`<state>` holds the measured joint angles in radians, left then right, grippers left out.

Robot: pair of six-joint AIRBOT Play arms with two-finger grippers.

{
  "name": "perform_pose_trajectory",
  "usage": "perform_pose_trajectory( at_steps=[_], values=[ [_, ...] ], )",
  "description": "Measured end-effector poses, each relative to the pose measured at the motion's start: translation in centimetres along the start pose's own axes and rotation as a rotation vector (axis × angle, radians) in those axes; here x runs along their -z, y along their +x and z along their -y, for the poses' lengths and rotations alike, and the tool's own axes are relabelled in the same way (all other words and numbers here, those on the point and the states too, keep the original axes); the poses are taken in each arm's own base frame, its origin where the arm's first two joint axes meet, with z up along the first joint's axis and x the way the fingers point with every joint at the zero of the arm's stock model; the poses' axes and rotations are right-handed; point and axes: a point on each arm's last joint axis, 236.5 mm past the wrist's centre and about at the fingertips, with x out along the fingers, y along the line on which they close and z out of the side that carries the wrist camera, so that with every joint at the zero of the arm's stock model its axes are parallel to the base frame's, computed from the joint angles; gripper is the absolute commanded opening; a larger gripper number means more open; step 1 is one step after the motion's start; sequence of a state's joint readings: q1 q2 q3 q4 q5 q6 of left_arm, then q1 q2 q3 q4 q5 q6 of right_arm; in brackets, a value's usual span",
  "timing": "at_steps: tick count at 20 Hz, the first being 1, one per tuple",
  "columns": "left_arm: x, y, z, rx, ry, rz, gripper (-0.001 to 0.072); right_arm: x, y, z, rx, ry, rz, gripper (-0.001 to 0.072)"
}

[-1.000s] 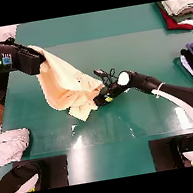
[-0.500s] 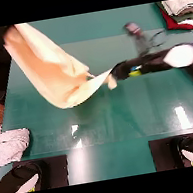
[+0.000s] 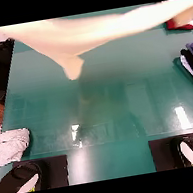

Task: Fold the shirts.

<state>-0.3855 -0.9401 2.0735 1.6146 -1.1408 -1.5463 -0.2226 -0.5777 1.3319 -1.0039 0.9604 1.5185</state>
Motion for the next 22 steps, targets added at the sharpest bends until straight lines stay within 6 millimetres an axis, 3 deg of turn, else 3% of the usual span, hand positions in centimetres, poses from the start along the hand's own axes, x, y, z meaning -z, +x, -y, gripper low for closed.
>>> perform_pose_trajectory(
  at_steps=[2,4,9,11,15,22],
  values=[
    [0.8,-0.2,-0.2,-0.007,-0.009,-0.036,0.0032,-2.0,-2.2,1.8,0.106,-0.016,0.032,0.0008],
    [3.0,0.3,-0.2,-0.012,-0.014,-0.116,0.0032,-2.7,-3.5,3.5,0.199,-0.011,0.01,0.0008],
    [12.1,2.9,0.0,-0.019,-0.031,-0.401,0.0032,-1.2,-2.6,5.7,0.235,0.065,-0.169,0.0008],
    [16.3,4.3,0.4,-0.016,-0.04,-0.517,0.0032,0.7,-1.0,6.2,0.197,0.097,-0.279,0.0009],
    [24.1,7.9,1.3,0.001,-0.04,-0.702,0.0032,6.3,3.6,7.1,0.143,0.106,-0.548,0.0009],
    [34.7,18.6,1.6,0.006,-0.038,-0.804,0.0032,17.4,13.2,10.1,0.206,0.0,-0.906,0.0009]
  ],
)
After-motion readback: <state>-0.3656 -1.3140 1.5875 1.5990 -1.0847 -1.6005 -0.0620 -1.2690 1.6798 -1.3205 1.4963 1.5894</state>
